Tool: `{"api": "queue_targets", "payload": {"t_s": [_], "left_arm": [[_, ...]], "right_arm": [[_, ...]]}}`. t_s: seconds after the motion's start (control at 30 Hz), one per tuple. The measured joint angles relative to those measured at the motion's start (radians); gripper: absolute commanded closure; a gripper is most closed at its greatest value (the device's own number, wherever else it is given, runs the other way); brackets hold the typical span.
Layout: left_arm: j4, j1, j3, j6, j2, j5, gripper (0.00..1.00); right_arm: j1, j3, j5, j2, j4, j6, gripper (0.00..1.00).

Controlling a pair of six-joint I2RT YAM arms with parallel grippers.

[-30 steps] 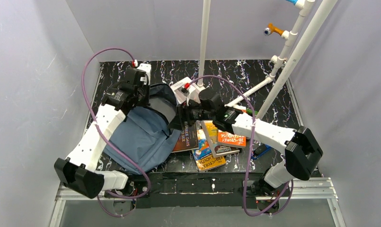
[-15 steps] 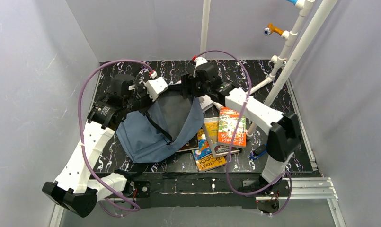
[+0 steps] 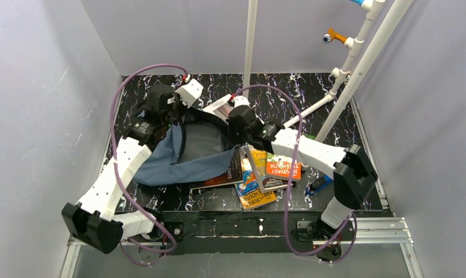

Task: Pack the student bag
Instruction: Adjust the student bag at the center of the board.

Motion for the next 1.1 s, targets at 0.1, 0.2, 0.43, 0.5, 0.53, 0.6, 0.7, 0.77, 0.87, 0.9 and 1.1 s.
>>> {"api": "queue_targets", "payload": {"t_s": [0.1,0.2,0.43,0.5,0.53,0.6,0.7,0.77,0.87,0.9,1.1], "left_arm": [[0.111,0.0,0.012,0.035,0.078,-0.119,1.0],[0.184,0.001,0.072,0.088,0.159,-0.167,1.0],[0.3,0.004,-0.054,0.152,0.151,-0.255,1.0],[0.327,0.02,-0.168,0.149,0.102,-0.275,1.0],[0.339,0.038,-0.244,0.137,0.063,-0.292,1.0],[0.36,0.058,-0.303,0.116,0.028,-0.306,1.0],[0.405,0.101,-0.371,0.073,-0.029,-0.334,1.0],[0.447,0.131,-0.399,0.039,-0.063,-0.337,1.0],[0.52,0.168,-0.455,0.002,-0.124,-0.322,1.0],[0.544,0.176,-0.477,-0.002,-0.146,-0.308,1.0],[0.609,0.182,-0.563,-0.014,-0.289,-0.201,1.0]], "right_arm": [[0.082,-0.094,0.027,-0.087,0.078,0.115,0.99],[0.2,-0.213,0.101,-0.159,0.195,0.241,0.99],[0.304,-0.267,0.142,-0.054,0.375,0.403,0.95],[0.304,-0.242,0.12,0.019,0.4,0.411,0.91],[0.306,-0.226,0.088,0.064,0.421,0.414,0.89],[0.309,-0.206,0.052,0.105,0.439,0.418,0.84],[0.33,-0.157,-0.002,0.152,0.463,0.413,0.73],[0.358,-0.13,-0.023,0.165,0.475,0.395,0.66],[0.409,-0.106,-0.067,0.166,0.506,0.362,0.53],[0.418,-0.104,-0.082,0.166,0.515,0.356,0.49],[0.439,-0.104,-0.186,0.163,0.541,0.261,0.16]]}}
